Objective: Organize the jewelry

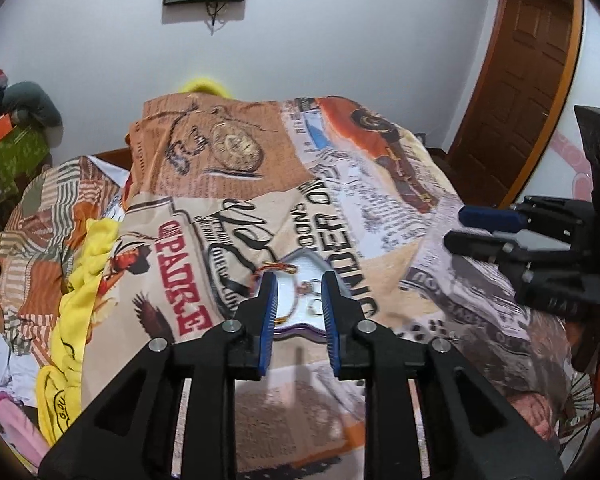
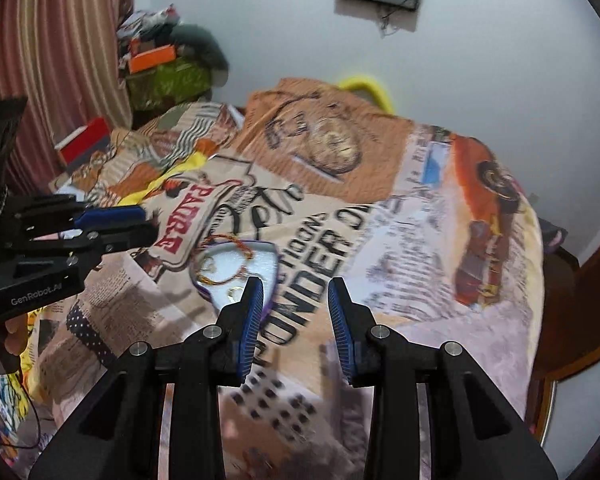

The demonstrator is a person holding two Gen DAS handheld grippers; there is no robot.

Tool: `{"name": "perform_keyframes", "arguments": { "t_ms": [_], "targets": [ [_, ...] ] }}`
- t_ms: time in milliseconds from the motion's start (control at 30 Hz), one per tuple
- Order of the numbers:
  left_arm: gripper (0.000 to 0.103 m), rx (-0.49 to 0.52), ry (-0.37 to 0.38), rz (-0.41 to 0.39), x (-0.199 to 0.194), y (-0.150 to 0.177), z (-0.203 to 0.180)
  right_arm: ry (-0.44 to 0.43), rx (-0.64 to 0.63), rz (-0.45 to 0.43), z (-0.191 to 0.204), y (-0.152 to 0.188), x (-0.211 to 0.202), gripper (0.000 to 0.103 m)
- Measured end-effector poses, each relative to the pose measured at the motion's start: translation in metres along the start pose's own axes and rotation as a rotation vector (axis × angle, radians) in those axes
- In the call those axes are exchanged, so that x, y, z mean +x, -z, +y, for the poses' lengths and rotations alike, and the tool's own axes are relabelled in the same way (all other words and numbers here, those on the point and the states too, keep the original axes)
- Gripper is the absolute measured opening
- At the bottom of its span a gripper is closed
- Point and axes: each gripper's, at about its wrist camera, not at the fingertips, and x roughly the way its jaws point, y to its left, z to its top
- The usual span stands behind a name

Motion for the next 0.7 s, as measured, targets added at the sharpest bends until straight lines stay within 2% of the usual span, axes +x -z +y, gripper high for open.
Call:
{"name": "perform_keyframes", "arguments": {
  "t_ms": [300, 700],
  "targets": [
    [0.022, 0.049, 0.062, 0.055, 0.008, 0.014, -0.050, 0.045, 0.072, 0.019, -0.038, 0.042, -0.025, 0.031],
    [0.022, 0.085, 0.149, 0.172, 0.030, 0.054, -0.110, 0.049, 0.085, 0.049, -0.045, 0.098, -0.039, 0.031]
  ]
}}
